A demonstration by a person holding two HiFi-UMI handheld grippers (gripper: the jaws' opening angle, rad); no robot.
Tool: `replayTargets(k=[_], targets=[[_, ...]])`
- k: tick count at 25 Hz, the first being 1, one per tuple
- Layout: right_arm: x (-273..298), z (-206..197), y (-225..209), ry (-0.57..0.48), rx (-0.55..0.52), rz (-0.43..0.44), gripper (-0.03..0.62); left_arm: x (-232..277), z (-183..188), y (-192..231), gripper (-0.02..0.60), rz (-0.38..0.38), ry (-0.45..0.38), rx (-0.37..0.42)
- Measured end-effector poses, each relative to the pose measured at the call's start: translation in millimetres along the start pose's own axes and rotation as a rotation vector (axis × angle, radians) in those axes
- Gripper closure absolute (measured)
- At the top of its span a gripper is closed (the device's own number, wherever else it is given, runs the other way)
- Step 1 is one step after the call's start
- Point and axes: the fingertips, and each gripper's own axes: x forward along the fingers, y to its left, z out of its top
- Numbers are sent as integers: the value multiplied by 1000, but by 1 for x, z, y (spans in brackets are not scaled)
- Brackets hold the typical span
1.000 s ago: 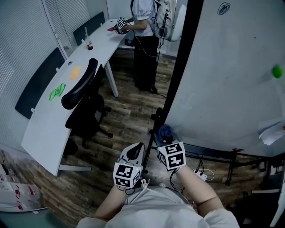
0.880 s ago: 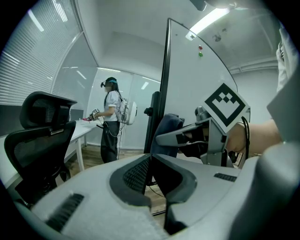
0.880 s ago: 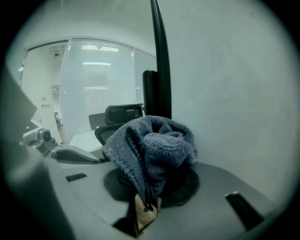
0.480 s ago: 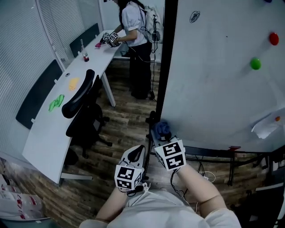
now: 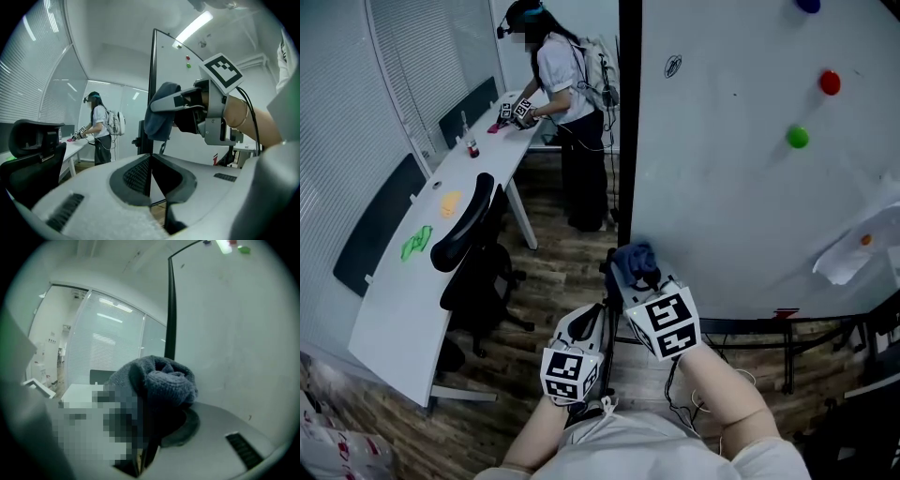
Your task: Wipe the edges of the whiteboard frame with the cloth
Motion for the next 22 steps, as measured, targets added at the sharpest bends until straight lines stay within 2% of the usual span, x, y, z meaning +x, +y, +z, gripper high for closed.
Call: replayTargets(k=[18,22], targets=[[-22,138,-17,-186,-166,-73,517,-3,80,3,558,-53,-134,116],[-27,162,-18,-201,-213,-101,517,-1,99,4,558,-60,-170,117]])
